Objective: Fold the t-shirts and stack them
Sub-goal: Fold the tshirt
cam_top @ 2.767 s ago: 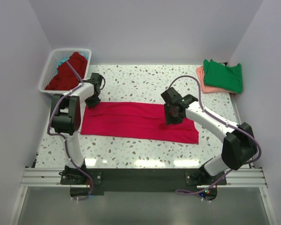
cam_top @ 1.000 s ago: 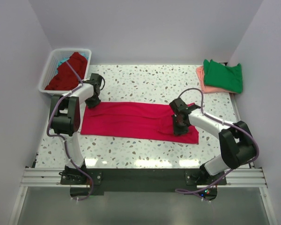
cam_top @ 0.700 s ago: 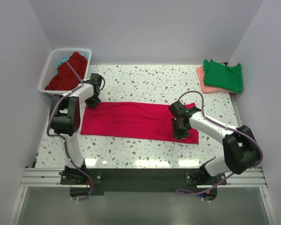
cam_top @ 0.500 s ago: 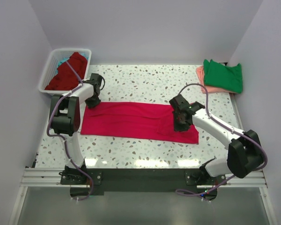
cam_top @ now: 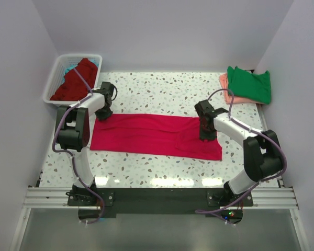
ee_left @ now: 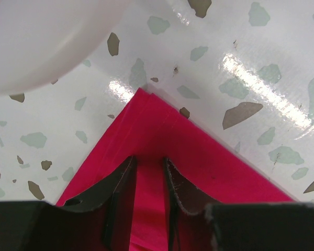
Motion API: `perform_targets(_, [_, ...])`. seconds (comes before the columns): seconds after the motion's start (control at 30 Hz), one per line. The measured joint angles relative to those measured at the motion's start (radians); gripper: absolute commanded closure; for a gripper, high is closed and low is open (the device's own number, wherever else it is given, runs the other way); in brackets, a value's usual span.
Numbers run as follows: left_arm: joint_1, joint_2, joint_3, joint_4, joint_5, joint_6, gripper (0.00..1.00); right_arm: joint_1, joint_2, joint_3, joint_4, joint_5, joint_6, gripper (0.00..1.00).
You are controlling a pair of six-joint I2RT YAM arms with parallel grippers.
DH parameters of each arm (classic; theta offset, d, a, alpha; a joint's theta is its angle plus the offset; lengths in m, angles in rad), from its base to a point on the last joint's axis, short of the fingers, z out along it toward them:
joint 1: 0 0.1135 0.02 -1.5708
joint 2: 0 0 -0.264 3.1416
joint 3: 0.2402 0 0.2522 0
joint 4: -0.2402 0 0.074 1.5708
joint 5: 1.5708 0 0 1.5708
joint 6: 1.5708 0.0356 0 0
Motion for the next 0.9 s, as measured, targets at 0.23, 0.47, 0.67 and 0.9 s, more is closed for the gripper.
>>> perform_targets(0.23, [0.0, 0.0, 0.0, 0.0, -0.001, 0.0, 0.69, 0.0, -0.012, -0.06, 0.034, -0.031, -0.003, 0.72])
perform_targets(0.47, [0.0, 0.006, 0.01, -0.005, -0.001, 0.002, 0.68, -0.001, -0.058, -0.178, 0.034, -0.085, 0.013, 0.73])
perform_targets(0.67, [0.0, 0.013, 0.021, -0.008, 0.0, 0.019, 0.68, -0.004, -0.06, -0.171, 0.004, -0.101, 0.041, 0.72])
perform_targets(0.9, [0.0, 0.031, 0.068, -0.011, 0.004, 0.026, 0.68, -0.04, -0.016, -0.14, -0.062, -0.098, 0.077, 0.72])
